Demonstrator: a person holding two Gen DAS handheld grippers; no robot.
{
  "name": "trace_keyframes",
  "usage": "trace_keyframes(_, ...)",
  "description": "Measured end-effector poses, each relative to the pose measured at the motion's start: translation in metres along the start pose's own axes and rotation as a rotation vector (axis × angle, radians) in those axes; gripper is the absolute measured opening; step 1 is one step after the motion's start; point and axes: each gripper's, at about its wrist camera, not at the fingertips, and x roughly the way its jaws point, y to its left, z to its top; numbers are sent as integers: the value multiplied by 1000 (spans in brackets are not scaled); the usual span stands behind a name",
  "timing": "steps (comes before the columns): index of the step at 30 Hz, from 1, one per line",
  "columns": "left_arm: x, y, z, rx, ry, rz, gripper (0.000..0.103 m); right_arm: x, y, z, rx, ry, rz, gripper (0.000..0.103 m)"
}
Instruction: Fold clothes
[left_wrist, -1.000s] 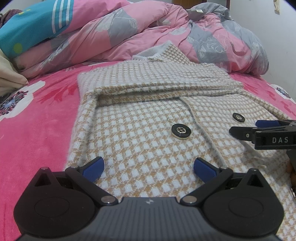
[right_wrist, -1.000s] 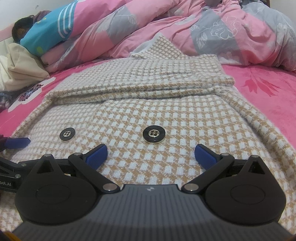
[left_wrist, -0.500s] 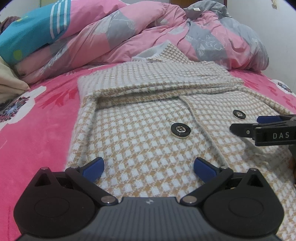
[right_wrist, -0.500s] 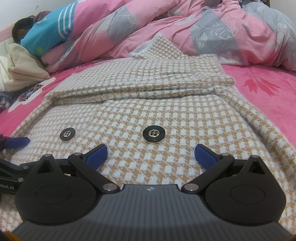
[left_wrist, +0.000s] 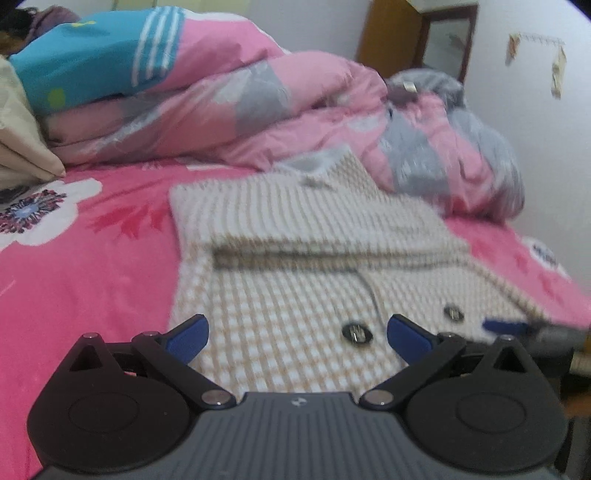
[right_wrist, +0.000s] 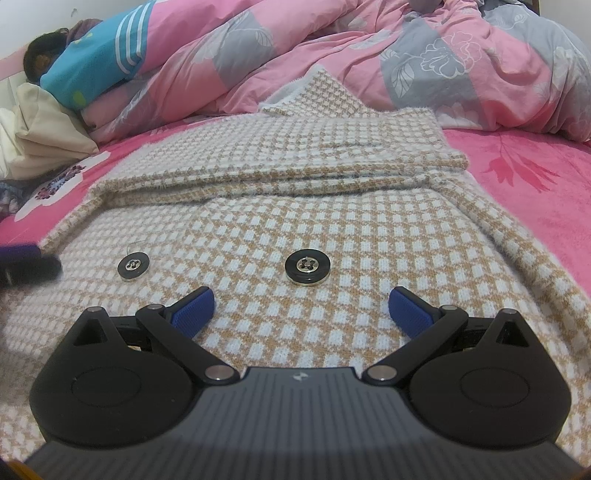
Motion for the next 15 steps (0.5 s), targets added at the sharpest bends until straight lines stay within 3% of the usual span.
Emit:
trace_keyframes(9, 19, 19, 26, -62, -7, 4, 103, 0, -1, 0, 3, 1, 3, 102)
trace_keyframes(15, 34, 22, 44, -54, -39, -33, 103, 0, 1, 2, 0, 15, 0, 102)
